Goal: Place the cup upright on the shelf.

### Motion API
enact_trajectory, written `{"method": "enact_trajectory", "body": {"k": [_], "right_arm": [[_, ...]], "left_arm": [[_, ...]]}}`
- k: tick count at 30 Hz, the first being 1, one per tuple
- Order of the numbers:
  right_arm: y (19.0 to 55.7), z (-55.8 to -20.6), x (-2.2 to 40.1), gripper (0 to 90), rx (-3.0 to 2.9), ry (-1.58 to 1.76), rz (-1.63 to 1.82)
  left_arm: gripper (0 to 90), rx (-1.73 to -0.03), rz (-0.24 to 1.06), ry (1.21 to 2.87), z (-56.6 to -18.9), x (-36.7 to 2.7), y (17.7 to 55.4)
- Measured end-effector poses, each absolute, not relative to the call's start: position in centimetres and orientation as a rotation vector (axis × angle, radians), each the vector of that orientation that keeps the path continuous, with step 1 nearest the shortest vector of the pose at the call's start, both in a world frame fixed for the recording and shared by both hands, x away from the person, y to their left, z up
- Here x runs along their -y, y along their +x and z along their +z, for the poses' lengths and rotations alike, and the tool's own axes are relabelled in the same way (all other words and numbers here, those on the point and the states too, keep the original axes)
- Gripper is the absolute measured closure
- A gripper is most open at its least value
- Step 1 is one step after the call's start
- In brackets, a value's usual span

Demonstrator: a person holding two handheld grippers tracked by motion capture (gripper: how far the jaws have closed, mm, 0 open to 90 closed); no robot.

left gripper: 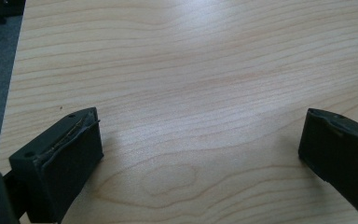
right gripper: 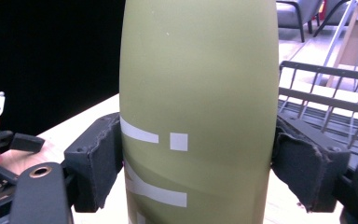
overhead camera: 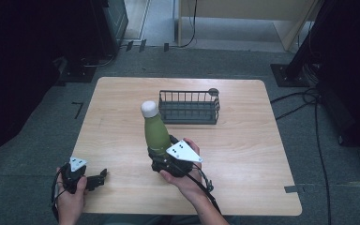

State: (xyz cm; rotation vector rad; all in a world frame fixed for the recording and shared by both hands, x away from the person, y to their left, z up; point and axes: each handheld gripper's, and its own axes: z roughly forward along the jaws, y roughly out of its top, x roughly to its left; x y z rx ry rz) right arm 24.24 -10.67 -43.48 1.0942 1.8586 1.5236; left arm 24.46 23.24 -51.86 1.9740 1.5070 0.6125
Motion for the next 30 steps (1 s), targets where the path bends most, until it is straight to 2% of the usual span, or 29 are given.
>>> {"method": "enact_trajectory", "body": {"k": [30], "right_arm": [[27.3,-40.4,16.2,21.0,-1.695,1.161,1.498]], "left_arm": [[0.0,-1.507,0.613,1.972,-51.9,-23.2,24.5]]}}
